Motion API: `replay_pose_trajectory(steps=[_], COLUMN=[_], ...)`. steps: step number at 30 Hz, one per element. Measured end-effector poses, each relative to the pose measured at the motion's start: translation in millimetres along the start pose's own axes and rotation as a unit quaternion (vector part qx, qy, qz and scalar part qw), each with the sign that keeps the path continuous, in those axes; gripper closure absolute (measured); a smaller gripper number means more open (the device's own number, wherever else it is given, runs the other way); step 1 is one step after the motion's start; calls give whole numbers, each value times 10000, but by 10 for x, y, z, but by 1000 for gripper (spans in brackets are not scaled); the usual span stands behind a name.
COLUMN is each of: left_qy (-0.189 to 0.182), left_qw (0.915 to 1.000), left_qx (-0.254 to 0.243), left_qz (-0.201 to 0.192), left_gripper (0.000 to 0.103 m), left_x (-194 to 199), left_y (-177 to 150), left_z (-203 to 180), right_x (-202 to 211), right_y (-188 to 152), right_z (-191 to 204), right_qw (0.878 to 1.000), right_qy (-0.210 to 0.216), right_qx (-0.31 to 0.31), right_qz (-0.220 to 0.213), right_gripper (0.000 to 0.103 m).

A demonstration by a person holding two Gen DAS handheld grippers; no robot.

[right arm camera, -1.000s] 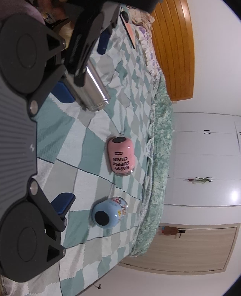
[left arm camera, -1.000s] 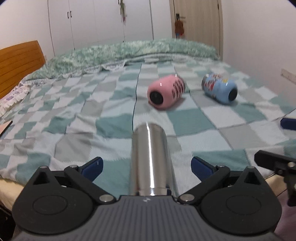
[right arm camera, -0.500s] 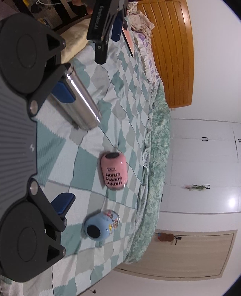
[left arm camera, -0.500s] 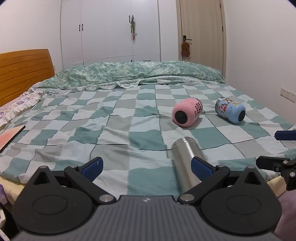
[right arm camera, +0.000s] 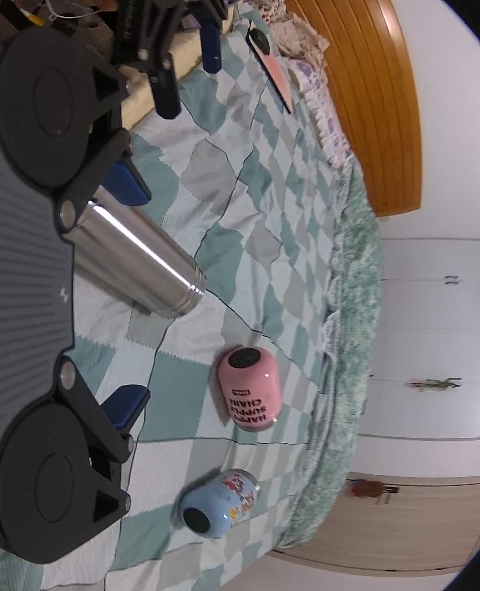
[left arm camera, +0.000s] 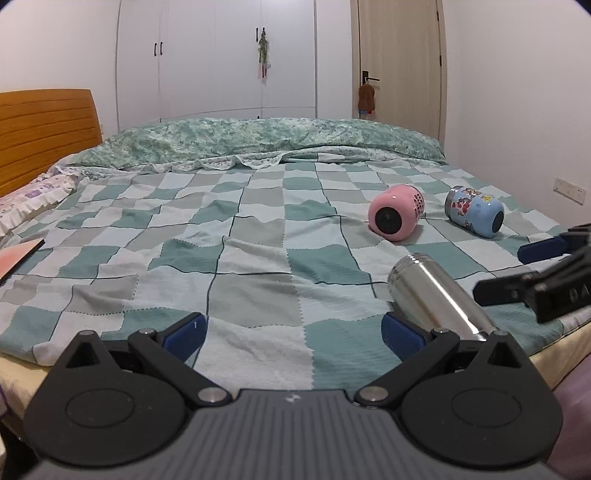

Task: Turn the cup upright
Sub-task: 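Grasp the silver tumbler with the right tool while the left tool releases it, then rotate the held tumbler with the right tool until its open rim faces up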

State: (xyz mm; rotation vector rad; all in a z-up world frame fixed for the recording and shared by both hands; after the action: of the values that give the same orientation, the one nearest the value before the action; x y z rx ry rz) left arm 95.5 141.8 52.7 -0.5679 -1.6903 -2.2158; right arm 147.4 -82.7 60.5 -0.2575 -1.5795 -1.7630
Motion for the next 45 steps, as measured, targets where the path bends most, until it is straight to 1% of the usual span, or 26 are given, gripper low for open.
replay_pose_trajectory(steps=[3,5,9,15,20,22,23,25,26,27,28,32,36,42,45], left_qy=[-131,-196,-241,-319,-383,-420,-432,-455,-458,-449,-443,-426,-413,-377,-367], left_qw=[9999,9998,9997,9995,9992,9991,9990,9989,9989,9989,9989,9990,9991,9992,9992], left_qx=[50,53,-12,-27,61,72,75,91,103,117,130,132,136,126,144], left_qz=[-54,-22,23,39,4,8,7,3,1,0,-5,-11,-26,-53,-67], left_gripper=[0,0,0,0,0,0,0,0,0,0,0,0,0,0,0], left_x=[-76,-143,-264,-409,-470,-483,-485,-490,-489,-486,-481,-465,-431,-361,-329], left_y=[-44,-66,-104,-141,-151,-158,-163,-169,-171,-172,-173,-172,-161,-153,-155], left_z=[101,152,209,278,320,317,314,316,319,324,328,338,340,328,326], right_x=[-177,-302,-567,-878,-1032,-1105,-1138,-1220,-1261,-1298,-1314,-1229,-1108,-812,-675], right_y=[92,151,260,334,404,413,420,393,369,336,312,313,313,303,282], right_z=[47,74,105,72,35,17,7,-10,-23,-46,-66,-142,-178,-204,-232], right_qw=[9996,9988,9956,9883,9856,9831,9813,9762,9736,9707,9684,9675,9711,9795,9817], right_qy=[-107,-136,-254,-370,-404,-374,-329,-220,-180,-159,-95,137,316,641,757], right_qx=[-149,-246,-502,-845,-953,-1047,-1118,-1257,-1310,-1391,-1500,-1735,-1752,-1614,-1569], right_qz=[221,410,748,1212,1335,1453,1535,1756,1860,1954,1992,1835,1587,1023,774], right_gripper=[0,0,0,0,0,1,3,13,26,32,32,34,35,35,36])
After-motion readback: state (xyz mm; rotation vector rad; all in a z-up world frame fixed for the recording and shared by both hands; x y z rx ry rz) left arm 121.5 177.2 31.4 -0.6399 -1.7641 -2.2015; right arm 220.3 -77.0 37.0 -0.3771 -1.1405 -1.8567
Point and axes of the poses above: each gripper's, at about its wrist camera, not at the fingertips, and x roughly against the way its jaws point, z to its left, y to its top, the point moved 2 cm from there along -x, roughly the way its jaws point, and after that the axes turned 14 degrees about -x, right-handed, at the moved point
